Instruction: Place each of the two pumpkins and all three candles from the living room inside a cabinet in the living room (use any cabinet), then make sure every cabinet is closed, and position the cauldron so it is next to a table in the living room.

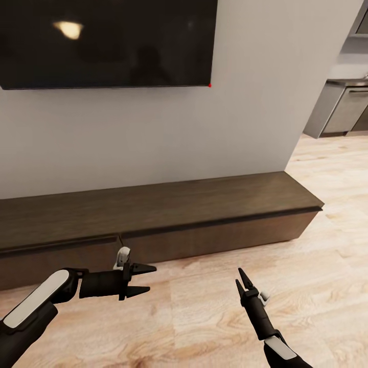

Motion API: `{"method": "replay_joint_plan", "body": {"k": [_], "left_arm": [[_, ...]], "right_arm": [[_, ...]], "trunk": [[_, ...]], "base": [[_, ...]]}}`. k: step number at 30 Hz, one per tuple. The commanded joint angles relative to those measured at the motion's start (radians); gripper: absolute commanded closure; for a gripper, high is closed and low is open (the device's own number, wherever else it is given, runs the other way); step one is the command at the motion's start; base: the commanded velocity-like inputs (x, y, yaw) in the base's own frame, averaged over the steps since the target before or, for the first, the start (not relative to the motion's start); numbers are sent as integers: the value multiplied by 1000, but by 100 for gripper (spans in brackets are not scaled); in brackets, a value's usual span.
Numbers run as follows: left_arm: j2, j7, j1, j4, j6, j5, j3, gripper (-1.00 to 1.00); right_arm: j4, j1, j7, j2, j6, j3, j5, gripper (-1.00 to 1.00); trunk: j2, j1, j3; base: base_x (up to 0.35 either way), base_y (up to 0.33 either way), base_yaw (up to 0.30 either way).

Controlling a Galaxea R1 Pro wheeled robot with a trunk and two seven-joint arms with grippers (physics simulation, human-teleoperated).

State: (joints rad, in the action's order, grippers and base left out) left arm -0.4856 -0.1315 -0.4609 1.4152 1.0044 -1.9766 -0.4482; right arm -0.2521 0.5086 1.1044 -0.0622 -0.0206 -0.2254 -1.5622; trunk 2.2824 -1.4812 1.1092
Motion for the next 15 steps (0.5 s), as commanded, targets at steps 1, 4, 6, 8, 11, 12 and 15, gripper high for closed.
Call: {"method": "replay_joint_plan", "body": {"k": [1,4,6,8,11,12,15], "left_arm": [[-1,-10,-1,1,0,-11,-1,-100],[0,-10,-1,1,0,-11,-1,-100],[0,-10,-1,1,0,-11,-1,-100],[1,-10,-1,1,0,-11,-1,-100],[1,-9,-1,1,0,-11,-1,-100],[1,-9,-1,1,0,-11,-1,-100],[0,-9,-1,1,0,-11,-1,-100]], "right_arm": [[0,1,3,-1,-2,-8,-10,-100],[0,1,3,-1,-2,-8,-10,-100],[0,1,3,-1,-2,-8,-10,-100],[0,1,3,-1,-2,-8,-10,-100],[0,1,3,-1,-1,-8,-10,-100],[0,1,3,-1,-1,-8,-10,-100],[0,1,3,-1,-1,-8,-10,-100]], "trunk": [[8,-4,4],[29,-15,13],[43,-23,20],[57,-31,26],[78,-42,35],[85,-46,38],[106,-57,48]], "base": [[0,0,0],[0,0,0],[0,0,0],[0,0,0],[0,0,0],[0,0,0],[0,0,0]]}}
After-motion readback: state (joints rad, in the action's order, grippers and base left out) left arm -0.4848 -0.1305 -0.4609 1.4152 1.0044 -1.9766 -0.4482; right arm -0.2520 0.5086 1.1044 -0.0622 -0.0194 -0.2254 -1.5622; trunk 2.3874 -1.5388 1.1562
